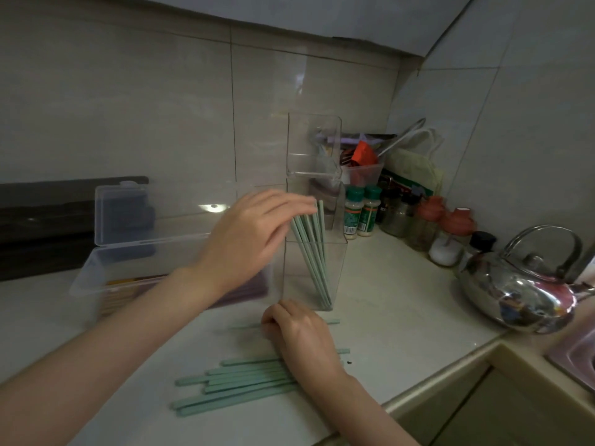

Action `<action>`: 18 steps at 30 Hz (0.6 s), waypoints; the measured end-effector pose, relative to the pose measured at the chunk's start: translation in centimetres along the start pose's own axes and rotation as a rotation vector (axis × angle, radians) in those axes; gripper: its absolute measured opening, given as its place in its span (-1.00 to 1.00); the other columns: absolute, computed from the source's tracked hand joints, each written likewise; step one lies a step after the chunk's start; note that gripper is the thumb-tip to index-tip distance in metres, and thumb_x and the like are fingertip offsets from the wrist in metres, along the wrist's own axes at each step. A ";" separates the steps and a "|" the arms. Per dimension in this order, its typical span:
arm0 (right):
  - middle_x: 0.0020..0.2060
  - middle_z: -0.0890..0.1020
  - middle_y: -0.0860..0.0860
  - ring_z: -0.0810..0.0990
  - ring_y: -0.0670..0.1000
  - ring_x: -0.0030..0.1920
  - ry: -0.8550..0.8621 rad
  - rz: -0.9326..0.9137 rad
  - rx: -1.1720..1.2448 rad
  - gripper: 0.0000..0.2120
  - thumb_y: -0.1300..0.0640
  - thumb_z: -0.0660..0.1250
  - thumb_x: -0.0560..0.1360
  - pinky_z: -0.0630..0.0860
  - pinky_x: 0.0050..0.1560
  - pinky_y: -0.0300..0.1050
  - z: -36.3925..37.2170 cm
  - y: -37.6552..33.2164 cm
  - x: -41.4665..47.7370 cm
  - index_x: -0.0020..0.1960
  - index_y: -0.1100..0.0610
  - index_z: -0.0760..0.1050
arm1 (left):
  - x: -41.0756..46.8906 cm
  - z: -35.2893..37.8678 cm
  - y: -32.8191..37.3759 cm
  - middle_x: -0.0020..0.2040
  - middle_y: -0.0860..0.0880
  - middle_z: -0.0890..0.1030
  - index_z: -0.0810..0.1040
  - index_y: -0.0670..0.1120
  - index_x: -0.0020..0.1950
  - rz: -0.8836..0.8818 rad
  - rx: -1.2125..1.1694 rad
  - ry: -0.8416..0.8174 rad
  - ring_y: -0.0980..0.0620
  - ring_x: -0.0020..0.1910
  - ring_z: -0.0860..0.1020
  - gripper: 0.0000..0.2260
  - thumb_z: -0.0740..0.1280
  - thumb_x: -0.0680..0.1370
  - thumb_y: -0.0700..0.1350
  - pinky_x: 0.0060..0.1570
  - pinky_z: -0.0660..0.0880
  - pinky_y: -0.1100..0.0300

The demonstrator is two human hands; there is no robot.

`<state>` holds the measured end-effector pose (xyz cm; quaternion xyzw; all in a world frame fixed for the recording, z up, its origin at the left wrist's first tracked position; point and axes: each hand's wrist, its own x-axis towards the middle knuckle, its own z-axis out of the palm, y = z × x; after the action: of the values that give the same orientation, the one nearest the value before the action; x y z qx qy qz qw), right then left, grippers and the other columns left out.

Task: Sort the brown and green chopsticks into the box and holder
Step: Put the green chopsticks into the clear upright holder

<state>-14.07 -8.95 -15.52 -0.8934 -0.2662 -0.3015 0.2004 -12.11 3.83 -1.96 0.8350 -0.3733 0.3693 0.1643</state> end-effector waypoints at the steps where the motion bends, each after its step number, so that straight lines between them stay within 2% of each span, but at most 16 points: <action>1: -0.38 0.54 -0.05 0.51 -0.02 -0.34 0.013 -0.010 -0.006 -0.95 0.13 0.29 0.36 0.29 -0.34 -0.18 -0.1 0.0 0.1 -0.28 0.06 0.48 | -1.4 -0.6 0.8 0.16 0.01 0.59 0.54 -0.08 0.18 -0.057 -0.064 0.044 0.09 0.16 0.51 -0.72 0.15 0.55 -0.25 0.22 0.38 0.19; 4: -0.34 0.54 -0.03 0.50 0.00 -0.30 0.063 0.007 0.027 -0.95 0.15 0.29 0.42 0.33 -0.35 -0.15 -0.4 0.1 0.5 -0.22 0.08 0.45 | -6.2 -1.7 2.3 -0.02 0.08 0.57 0.56 -0.06 0.00 -0.202 -0.167 0.084 0.15 0.02 0.53 -0.81 0.17 0.55 -0.21 0.06 0.41 0.30; 6: -0.33 0.54 -0.01 0.49 0.01 -0.29 0.115 0.015 0.050 -0.92 0.16 0.24 0.46 0.33 -0.33 -0.14 -0.6 0.0 0.9 -0.20 0.11 0.46 | -9.4 -1.6 2.2 -0.08 0.16 0.54 0.54 0.00 -0.07 -0.294 -0.219 0.037 0.19 -0.05 0.54 -0.85 0.18 0.54 -0.11 -0.04 0.42 0.31; 8: -0.30 0.54 0.00 0.50 0.02 -0.28 0.151 0.030 0.059 -0.89 0.15 0.20 0.48 0.34 -0.32 -0.15 -0.9 -0.1 1.3 -0.16 0.13 0.47 | -12.3 -0.7 1.4 -0.11 0.20 0.54 0.53 0.12 -0.07 -0.395 -0.270 -0.107 0.21 -0.11 0.54 -0.86 0.18 0.51 0.03 -0.11 0.44 0.31; 10: -0.26 0.56 0.01 0.52 0.02 -0.23 0.178 0.043 0.075 -0.87 0.14 0.18 0.50 0.35 -0.29 -0.17 -1.0 0.0 1.6 -0.08 0.13 0.49 | -14.5 0.4 0.3 -0.06 0.22 0.56 0.53 0.24 0.00 -0.472 -0.338 -0.273 0.23 -0.10 0.54 -0.82 0.21 0.45 0.15 -0.11 0.44 0.34; 13: -0.20 0.57 0.03 0.53 0.04 -0.19 0.188 0.026 0.091 -0.84 0.16 0.19 0.52 0.41 -0.25 -0.13 -1.2 -0.2 2.1 0.01 0.14 0.52 | -15.7 1.6 -1.4 0.00 0.24 0.56 0.53 0.36 -0.03 -0.473 -0.380 -0.372 0.25 -0.05 0.54 -0.78 0.24 0.37 0.32 -0.07 0.43 0.38; 15: -0.19 0.57 0.03 0.54 0.04 -0.21 0.203 0.003 0.119 -0.85 0.16 0.20 0.53 0.45 -0.26 -0.10 -1.8 -0.5 2.4 -0.01 0.15 0.54 | -15.6 1.9 -2.0 -0.02 0.22 0.57 0.55 0.36 -0.07 -0.458 -0.399 -0.375 0.25 -0.06 0.54 -0.70 0.19 0.33 0.42 -0.05 0.43 0.36; 18: -0.18 0.58 0.00 0.52 -0.05 -0.22 0.241 0.036 0.277 -0.89 0.18 0.26 0.52 0.49 -0.22 -0.13 -3.9 -0.9 3.5 -0.01 0.17 0.53 | -15.3 2.4 -2.0 -0.03 0.22 0.55 0.58 0.32 -0.12 -0.429 -0.407 -0.378 0.27 -0.06 0.52 -0.65 0.16 0.32 0.46 -0.03 0.39 0.41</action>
<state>-13.91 -9.00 -10.21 -0.8192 -0.2632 -0.3634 0.3571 -16.33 11.52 -14.89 0.8982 -0.2793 0.0833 0.3290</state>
